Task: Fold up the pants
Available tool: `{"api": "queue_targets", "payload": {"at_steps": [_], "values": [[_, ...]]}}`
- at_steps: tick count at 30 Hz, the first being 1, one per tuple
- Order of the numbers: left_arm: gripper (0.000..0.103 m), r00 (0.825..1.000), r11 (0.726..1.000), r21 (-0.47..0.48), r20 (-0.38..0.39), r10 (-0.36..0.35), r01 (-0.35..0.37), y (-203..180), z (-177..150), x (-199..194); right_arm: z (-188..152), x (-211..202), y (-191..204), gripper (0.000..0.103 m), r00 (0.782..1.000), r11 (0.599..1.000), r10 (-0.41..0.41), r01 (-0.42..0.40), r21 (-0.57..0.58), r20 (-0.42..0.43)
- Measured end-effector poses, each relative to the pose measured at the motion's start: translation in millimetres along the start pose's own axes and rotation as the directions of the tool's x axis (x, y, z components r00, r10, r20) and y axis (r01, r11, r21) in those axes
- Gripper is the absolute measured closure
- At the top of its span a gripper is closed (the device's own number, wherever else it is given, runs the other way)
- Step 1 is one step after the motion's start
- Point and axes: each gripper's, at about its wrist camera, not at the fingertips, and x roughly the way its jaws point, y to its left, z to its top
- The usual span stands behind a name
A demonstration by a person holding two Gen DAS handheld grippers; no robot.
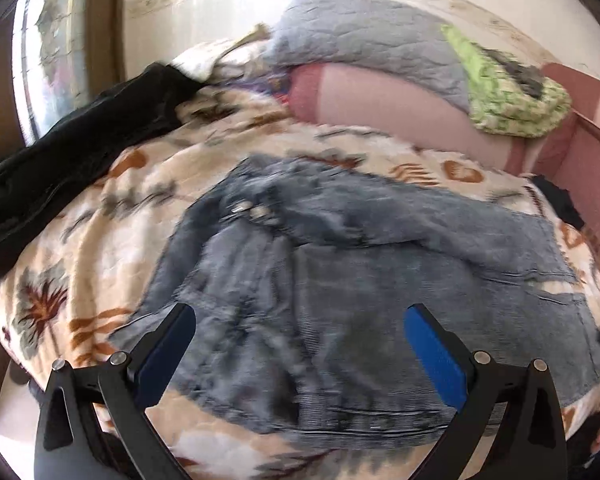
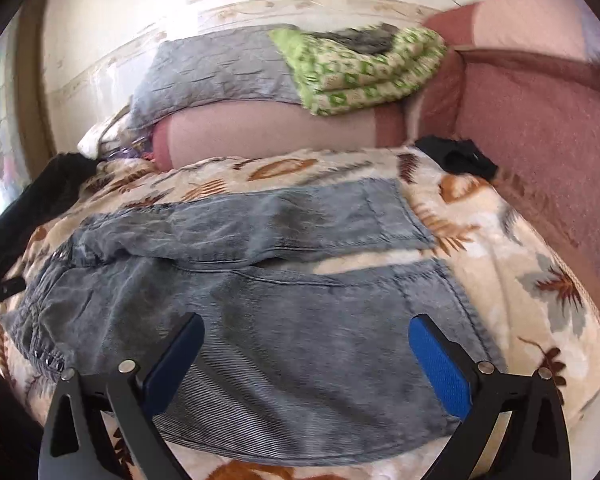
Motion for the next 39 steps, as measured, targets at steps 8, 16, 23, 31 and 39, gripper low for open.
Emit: {"api": "queue_targets", "payload": {"at_steps": [8,16,23,31,39], "values": [[0.0,0.994,0.996,-0.086,-0.111,0.016,-0.025,51,-1,17,-10,-2,-132,0.0,0.94,0.851,0.222,-0.057,0.522,-0.259],[0.0,0.985,0.987,-0.158,-0.175,0.0,-0.028,73,-10,24,-28,18,-156,0.004,0.891,0.736,0.358,-0.084,0.672,-0.281],[0.0,0.985,0.984,-0.174,-0.172,-0.008,-0.022,74,-9,31,-30,29,-165,0.039,0.918,0.724,0.27,0.006,0.69,-0.291],[0.0,0.987,0.99,-0.134,-0.161,0.007,-0.029,68,-9,39,-17,29,-159,0.076,0.923,0.836,0.128,0.096,0.54,-0.362],[0.0,0.995,0.991,-0.136,-0.098,-0.004,-0.009,65,-4,22,1,18,-138,0.08,0.94,0.907,0.031,0.116,0.405,-0.339]]}}
